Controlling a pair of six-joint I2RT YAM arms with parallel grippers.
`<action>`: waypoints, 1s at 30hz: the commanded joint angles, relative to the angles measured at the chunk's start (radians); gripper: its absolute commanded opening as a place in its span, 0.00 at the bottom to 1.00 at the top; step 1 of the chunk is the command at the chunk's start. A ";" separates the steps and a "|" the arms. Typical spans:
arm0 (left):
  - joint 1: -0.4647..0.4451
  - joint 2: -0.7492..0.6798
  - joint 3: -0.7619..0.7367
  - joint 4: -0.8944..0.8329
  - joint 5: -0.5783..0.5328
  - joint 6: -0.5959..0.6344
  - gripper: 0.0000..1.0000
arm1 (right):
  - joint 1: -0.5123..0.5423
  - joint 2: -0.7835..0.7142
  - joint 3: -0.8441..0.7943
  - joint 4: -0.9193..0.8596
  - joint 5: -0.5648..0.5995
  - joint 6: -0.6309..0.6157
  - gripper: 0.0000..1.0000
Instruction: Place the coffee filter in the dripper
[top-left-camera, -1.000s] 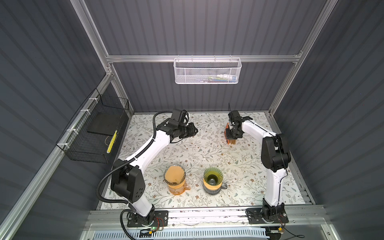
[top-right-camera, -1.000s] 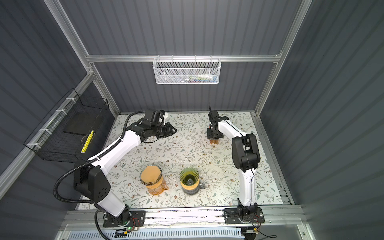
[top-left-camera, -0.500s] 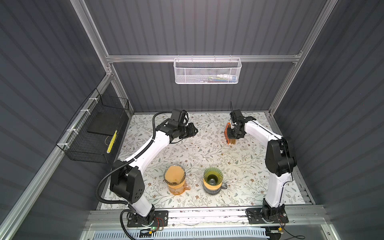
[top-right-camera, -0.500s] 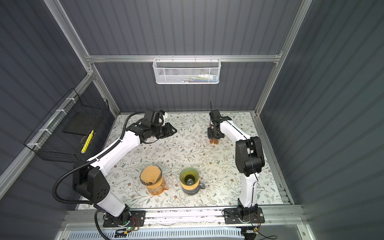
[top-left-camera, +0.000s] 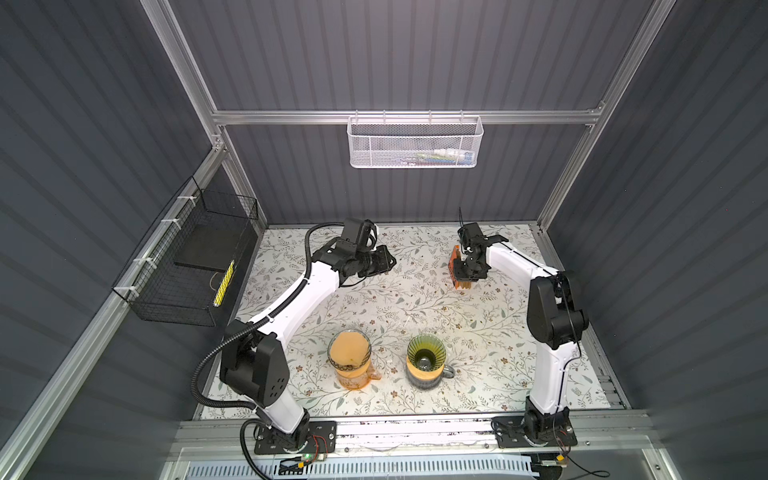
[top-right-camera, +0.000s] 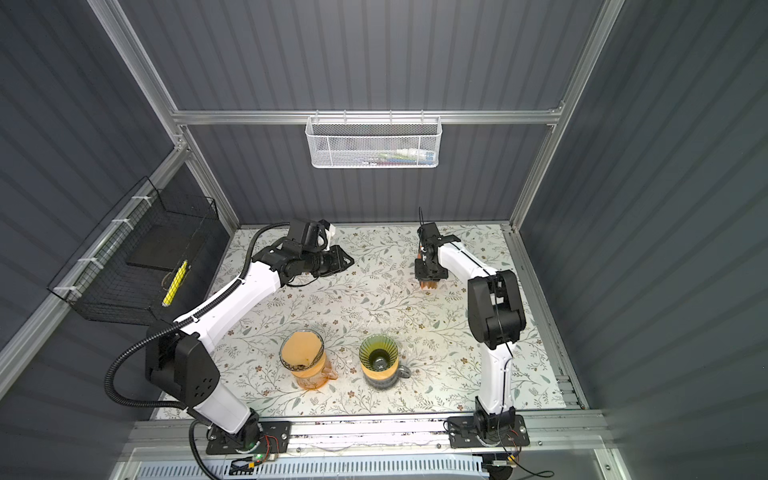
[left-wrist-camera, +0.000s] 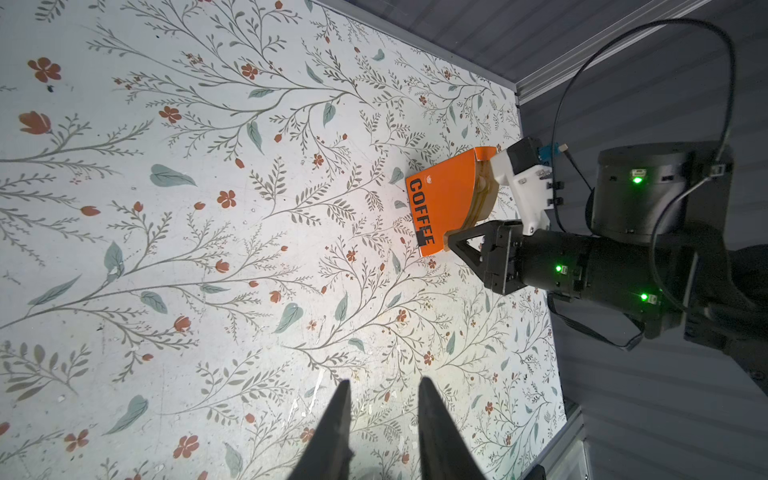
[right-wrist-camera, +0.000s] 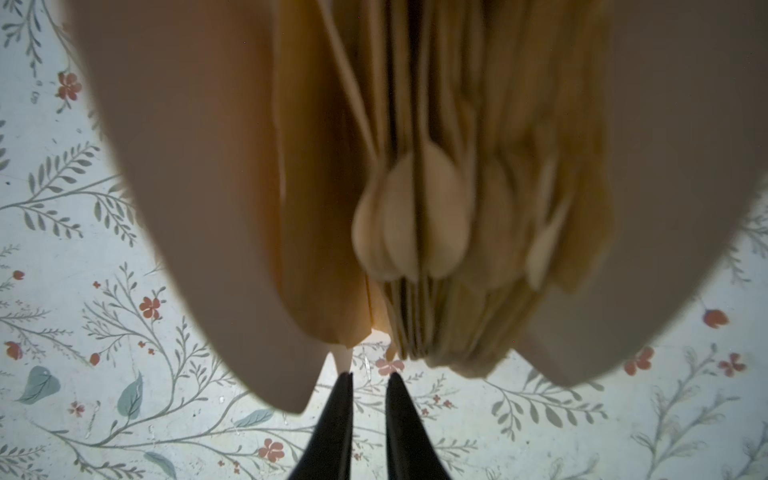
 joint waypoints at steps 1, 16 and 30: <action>0.010 -0.010 0.001 -0.003 0.021 0.000 0.29 | 0.005 0.023 0.018 0.000 0.017 0.004 0.22; 0.015 -0.016 0.002 -0.011 0.017 0.000 0.29 | 0.005 0.056 0.057 -0.010 0.046 -0.003 0.27; 0.016 -0.018 0.000 -0.013 0.016 0.002 0.29 | 0.005 0.069 0.067 -0.011 0.062 -0.009 0.30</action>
